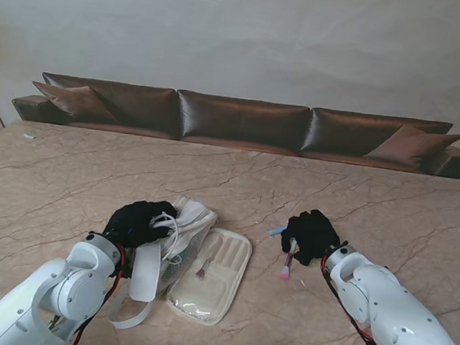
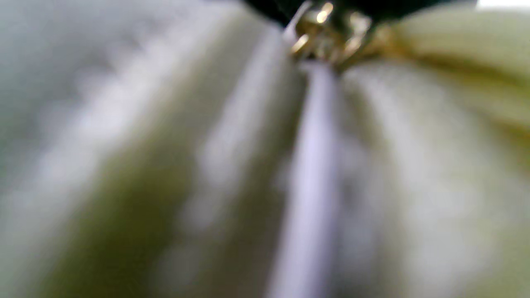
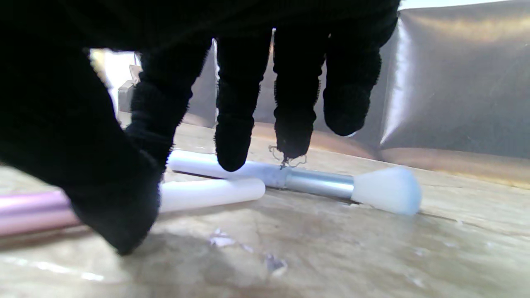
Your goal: Pack the cosmetics bag
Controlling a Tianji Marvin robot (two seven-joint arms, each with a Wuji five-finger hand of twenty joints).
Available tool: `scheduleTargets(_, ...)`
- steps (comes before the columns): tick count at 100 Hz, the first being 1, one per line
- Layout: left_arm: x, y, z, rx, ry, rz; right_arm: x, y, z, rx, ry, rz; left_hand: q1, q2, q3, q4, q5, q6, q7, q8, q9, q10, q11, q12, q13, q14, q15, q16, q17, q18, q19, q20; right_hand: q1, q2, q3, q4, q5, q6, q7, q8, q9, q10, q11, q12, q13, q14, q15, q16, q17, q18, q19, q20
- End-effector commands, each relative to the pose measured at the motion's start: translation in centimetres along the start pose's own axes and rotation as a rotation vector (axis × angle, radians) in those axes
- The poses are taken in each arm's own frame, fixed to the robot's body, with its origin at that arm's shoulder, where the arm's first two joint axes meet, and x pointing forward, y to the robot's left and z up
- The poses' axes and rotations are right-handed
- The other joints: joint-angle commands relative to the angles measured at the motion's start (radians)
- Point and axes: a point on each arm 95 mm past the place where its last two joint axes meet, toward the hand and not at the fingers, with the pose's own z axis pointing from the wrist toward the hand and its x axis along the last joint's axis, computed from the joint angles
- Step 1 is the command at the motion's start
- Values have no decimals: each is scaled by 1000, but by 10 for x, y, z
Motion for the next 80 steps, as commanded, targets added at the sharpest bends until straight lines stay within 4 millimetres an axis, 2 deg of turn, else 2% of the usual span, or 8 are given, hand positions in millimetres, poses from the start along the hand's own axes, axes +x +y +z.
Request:
scheduleTargets(1,-1,7,-3,-16,-3,-8,3,-9,-2,23,-1,0,145,157,140,61,108,-127,335,49,8,-190,12,12,2,-18,5,9,2,15,40,4,23,-59,-57,-22,48,-40,64,-44,25,-18,33,9,16,-27,22,14,9,9,29,11)
scheduleTargets(20,-1,6,-4,-11,-4,-5,7,-11,0,16,15,1,146,157,141,62,109,-126,336,49,8,-191,12,12,2,-20,4,9,2,15,40,3,-17,-37,-63,-29,140,40,99,-77,58,-23,33,2,31,-28,23,13,27,8,51,14)
scheduleTargets(34,-1,7,-5,-13,-5,-5,14,-10,3,7,27,29,146,156,140,62,109,-125,336,48,8,-191,12,13,1,-20,4,9,1,16,39,3,-47,73,-89,-15,153,113,100,-70,84,-23,39,0,43,-29,23,12,38,4,63,17)
scheduleTargets(45,0,8,-5,-13,-2,-6,17,-8,4,11,36,16,145,157,140,61,108,-127,335,48,7,-191,12,13,1,-20,4,9,1,16,39,3,-48,86,-94,-10,145,112,93,-62,95,-22,43,2,53,-29,24,12,48,5,70,18)
scheduleTargets(57,1,6,-6,-12,1,-4,16,-9,2,40,34,-7,145,157,140,61,109,-127,336,48,8,-190,12,12,1,-19,4,9,1,17,39,4,-51,67,-103,-13,70,127,52,-64,97,-17,38,1,53,-26,20,11,43,9,66,17)
scheduleTargets(68,1,4,-6,-8,2,-4,15,-11,-1,74,36,6,146,156,141,62,110,-125,336,48,9,-189,12,13,1,-17,4,10,2,17,40,4,-9,90,-86,5,113,94,73,-46,176,-25,45,15,128,-23,18,6,63,27,55,8)
scheduleTargets(75,1,4,-6,-10,4,-1,16,-13,-3,87,47,5,146,156,141,62,110,-125,336,48,8,-190,13,13,1,-18,4,10,2,16,40,4,-8,47,-56,0,126,86,87,-27,192,-32,42,34,135,-25,13,6,68,28,56,6)
scheduleTargets(80,2,4,-6,-12,5,3,16,-14,-3,99,59,0,146,156,141,62,109,-126,336,48,8,-190,12,13,1,-18,4,10,2,16,40,4,-20,16,-24,-2,125,75,87,22,195,-33,37,51,135,-25,11,7,69,28,52,4)
